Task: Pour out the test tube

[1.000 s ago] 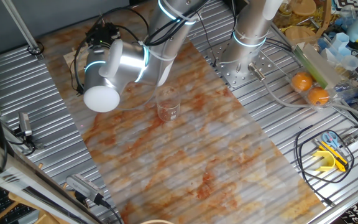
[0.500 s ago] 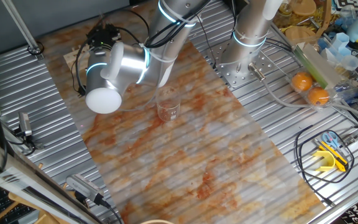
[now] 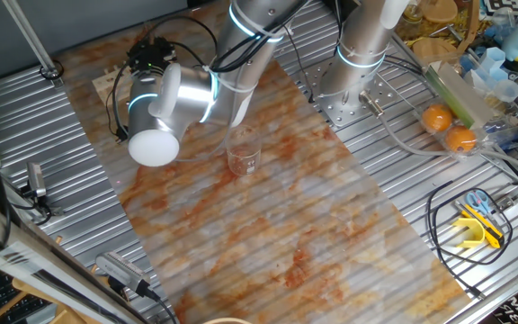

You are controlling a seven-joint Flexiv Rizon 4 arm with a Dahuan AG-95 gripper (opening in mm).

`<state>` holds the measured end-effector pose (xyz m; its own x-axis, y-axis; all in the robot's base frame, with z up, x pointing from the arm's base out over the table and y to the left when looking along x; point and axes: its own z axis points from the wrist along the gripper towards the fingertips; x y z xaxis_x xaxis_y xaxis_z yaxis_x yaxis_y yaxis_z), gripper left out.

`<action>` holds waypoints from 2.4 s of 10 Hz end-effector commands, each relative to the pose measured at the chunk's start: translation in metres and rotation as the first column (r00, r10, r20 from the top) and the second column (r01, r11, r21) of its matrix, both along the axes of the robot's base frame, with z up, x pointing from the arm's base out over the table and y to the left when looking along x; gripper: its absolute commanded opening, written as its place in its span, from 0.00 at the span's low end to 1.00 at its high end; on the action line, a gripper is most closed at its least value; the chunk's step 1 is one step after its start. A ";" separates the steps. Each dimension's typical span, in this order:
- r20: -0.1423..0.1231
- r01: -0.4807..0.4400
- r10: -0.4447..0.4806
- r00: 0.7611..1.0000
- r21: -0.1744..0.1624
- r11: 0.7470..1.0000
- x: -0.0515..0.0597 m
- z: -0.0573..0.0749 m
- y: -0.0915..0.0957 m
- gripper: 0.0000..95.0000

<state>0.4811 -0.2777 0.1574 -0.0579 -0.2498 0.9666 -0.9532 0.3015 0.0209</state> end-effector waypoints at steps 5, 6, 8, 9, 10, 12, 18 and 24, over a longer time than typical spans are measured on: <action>0.015 -0.024 0.024 1.000 0.010 1.000 -0.004 -0.006 -0.007 0.00; 0.018 -0.024 0.023 1.000 0.012 1.000 -0.004 -0.007 -0.008 0.00; 0.024 -0.023 0.023 0.999 0.010 1.000 -0.004 -0.010 -0.008 0.00; 0.025 -0.024 0.023 0.999 0.011 1.000 -0.004 -0.011 -0.008 0.00; 0.026 -0.024 0.024 0.999 0.011 1.000 -0.004 -0.013 -0.008 0.00; 0.032 -0.023 0.022 0.999 0.021 1.000 -0.005 -0.015 -0.008 0.00; 0.041 -0.027 0.026 0.999 0.020 0.999 -0.006 -0.023 -0.007 0.00; 0.051 -0.027 0.026 0.998 0.021 0.999 -0.007 -0.031 -0.007 0.00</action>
